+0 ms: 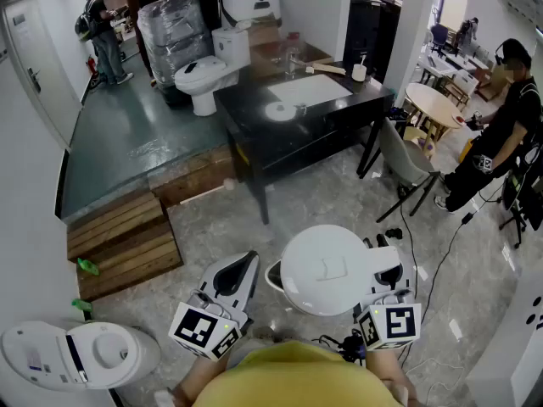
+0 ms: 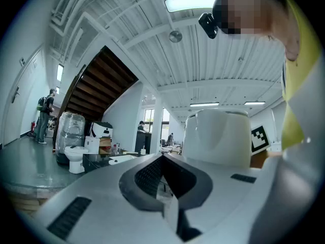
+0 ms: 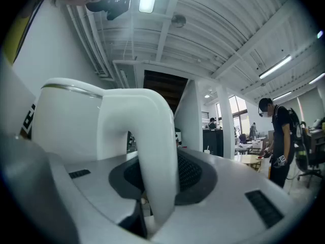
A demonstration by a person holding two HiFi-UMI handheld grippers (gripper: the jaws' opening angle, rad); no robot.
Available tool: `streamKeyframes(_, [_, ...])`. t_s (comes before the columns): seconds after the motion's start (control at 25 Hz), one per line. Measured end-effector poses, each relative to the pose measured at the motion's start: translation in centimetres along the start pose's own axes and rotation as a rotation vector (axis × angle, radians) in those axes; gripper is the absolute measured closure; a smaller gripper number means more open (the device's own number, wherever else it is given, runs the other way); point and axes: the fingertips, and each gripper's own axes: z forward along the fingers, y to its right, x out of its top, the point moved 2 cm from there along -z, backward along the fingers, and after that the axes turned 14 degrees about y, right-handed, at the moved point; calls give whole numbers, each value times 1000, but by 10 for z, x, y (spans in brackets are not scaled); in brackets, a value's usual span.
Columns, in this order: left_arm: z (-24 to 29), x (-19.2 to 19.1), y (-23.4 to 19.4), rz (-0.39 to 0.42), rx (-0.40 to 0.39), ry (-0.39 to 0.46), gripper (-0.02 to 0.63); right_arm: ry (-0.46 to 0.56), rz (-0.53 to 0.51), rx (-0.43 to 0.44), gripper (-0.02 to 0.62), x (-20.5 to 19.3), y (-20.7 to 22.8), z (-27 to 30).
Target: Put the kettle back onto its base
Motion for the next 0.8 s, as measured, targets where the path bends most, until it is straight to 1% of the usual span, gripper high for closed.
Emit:
streamKeyframes(0.16, [7, -4, -2, 3, 3, 0, 600, 6, 2, 2, 485, -4, 5, 6])
streamKeyframes(0.56, [20, -9, 13, 8, 21, -4, 600, 25, 36, 8, 484, -4, 28, 8])
streamKeyframes(0.8, [26, -15, 9, 7, 43, -12, 600, 26, 34, 20, 483, -9, 34, 15])
